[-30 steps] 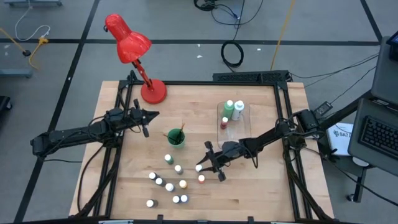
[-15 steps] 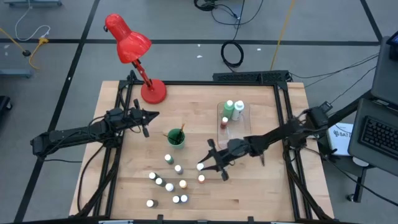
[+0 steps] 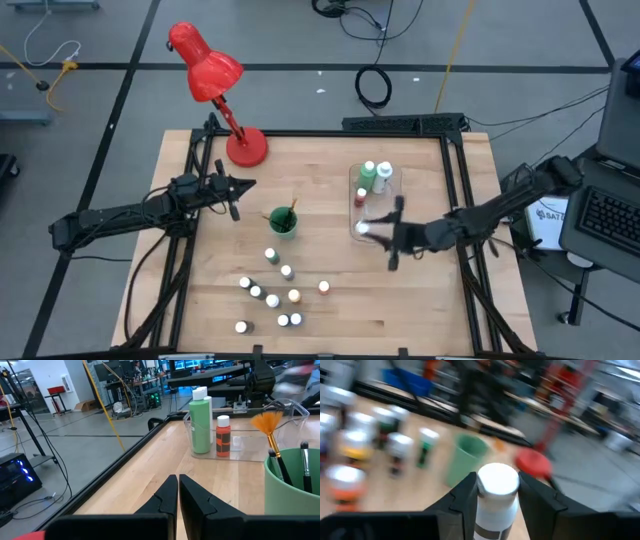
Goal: Pick & Place Paint Supplies
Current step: Put the right small white paint bottle into the transparent bin
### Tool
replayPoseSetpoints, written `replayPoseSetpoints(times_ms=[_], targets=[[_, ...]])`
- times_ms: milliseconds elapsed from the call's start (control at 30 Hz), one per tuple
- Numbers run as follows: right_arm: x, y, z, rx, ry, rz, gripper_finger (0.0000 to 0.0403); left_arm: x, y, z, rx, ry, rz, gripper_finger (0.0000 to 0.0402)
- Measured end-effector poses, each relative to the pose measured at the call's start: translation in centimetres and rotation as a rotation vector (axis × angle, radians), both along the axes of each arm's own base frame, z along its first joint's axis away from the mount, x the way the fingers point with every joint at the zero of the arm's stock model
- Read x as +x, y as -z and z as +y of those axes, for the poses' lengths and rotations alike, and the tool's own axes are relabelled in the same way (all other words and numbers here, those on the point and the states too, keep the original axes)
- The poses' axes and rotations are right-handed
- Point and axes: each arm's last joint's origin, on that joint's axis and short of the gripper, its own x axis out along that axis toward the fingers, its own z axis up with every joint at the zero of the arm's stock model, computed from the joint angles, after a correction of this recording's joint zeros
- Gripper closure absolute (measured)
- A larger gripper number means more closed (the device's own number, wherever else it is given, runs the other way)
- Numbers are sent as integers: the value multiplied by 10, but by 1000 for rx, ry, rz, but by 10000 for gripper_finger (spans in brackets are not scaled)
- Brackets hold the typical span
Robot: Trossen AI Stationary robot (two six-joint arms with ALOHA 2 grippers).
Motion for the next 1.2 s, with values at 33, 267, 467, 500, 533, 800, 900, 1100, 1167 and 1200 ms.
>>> replayPoseSetpoints(times_ms=[33,267,467,500,533,800,900,1100,1167,1200], targets=[[-5,8,-7,2,59,-4,289,0,0,0,0,1,0,380],[-33,68,-56,107,283,-90,287,0,0,0,0,1,0,380],[-43,92,-85,221,282,-135,290,0,0,0,2,1,1,380],[-43,95,-89,244,277,-127,290,0,0,0,2,2,1,380],[-43,97,-92,266,264,-118,290,0,0,0,2,2,1,380],[-35,110,-113,331,313,-57,285,0,0,0,1,2,0,380],[-34,117,-118,358,353,-34,286,0,0,0,2,2,2,380],[-33,123,-123,365,383,-10,260,0,1,0,-1,3,10,380],[-33,124,-123,366,382,0,247,0,1,0,-2,3,9,380],[-33,125,-122,367,381,0,239,0,1,0,-2,3,9,380]])
